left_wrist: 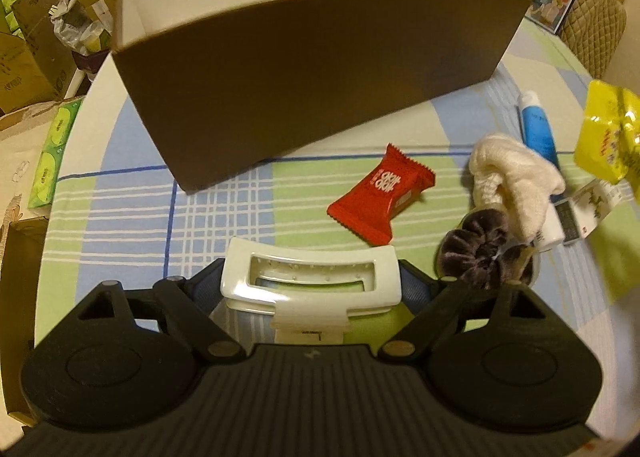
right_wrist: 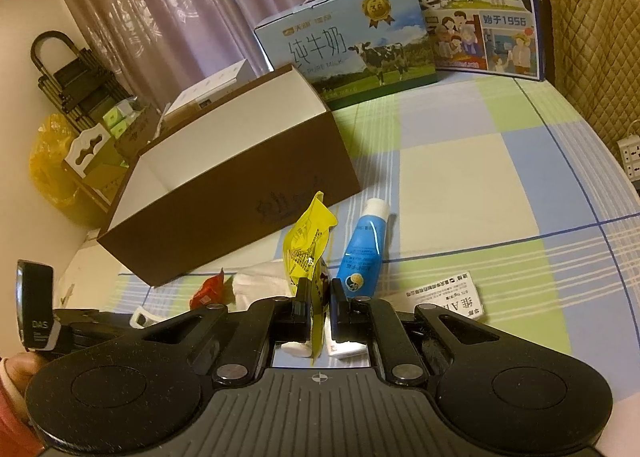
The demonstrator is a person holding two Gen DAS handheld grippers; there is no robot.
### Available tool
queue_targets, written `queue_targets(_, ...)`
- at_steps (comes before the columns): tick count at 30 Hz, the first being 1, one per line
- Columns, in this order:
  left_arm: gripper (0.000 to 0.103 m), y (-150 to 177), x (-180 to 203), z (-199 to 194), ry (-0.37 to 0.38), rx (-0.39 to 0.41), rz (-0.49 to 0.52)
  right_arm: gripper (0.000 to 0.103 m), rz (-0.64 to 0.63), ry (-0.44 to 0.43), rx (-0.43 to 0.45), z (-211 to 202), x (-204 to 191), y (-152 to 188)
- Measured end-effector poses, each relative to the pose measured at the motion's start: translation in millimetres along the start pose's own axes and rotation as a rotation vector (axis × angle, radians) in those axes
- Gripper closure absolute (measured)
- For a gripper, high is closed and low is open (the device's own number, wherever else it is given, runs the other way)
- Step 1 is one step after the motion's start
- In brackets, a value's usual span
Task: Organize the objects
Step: 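Carry the pouch and clip into the brown box and release both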
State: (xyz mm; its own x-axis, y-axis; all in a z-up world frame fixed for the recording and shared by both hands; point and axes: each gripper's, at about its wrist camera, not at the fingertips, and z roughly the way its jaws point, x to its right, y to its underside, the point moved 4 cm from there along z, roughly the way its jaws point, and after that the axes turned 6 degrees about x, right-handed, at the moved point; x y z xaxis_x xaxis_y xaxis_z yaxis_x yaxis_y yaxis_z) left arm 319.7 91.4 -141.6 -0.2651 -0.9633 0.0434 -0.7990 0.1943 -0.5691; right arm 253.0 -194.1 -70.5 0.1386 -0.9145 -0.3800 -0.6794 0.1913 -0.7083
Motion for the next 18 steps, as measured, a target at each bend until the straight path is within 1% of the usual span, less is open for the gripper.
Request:
queue_targets(5,0.018,-5.9,-0.5,-21.6,0.010,0.032,-0.016,0.098,-0.004,-0.016,0.000,2.0,-3.5,-5.0)
queue_targets(10,0.018,-16.9,-5.2,-50.1,0.005,0.083,-0.043,0.098,-0.016,-0.034,0.014,4.4,-7.9,-16.9)
queue_targets(14,0.018,-32.1,-13.7,-73.3,-0.008,0.132,-0.051,0.098,-0.029,-0.057,0.035,7.5,-12.9,-34.5)
queue_targets(18,0.018,-56.9,-21.4,-96.9,-0.023,0.197,-0.047,0.098,-0.045,-0.084,0.065,12.1,-21.4,-56.8)
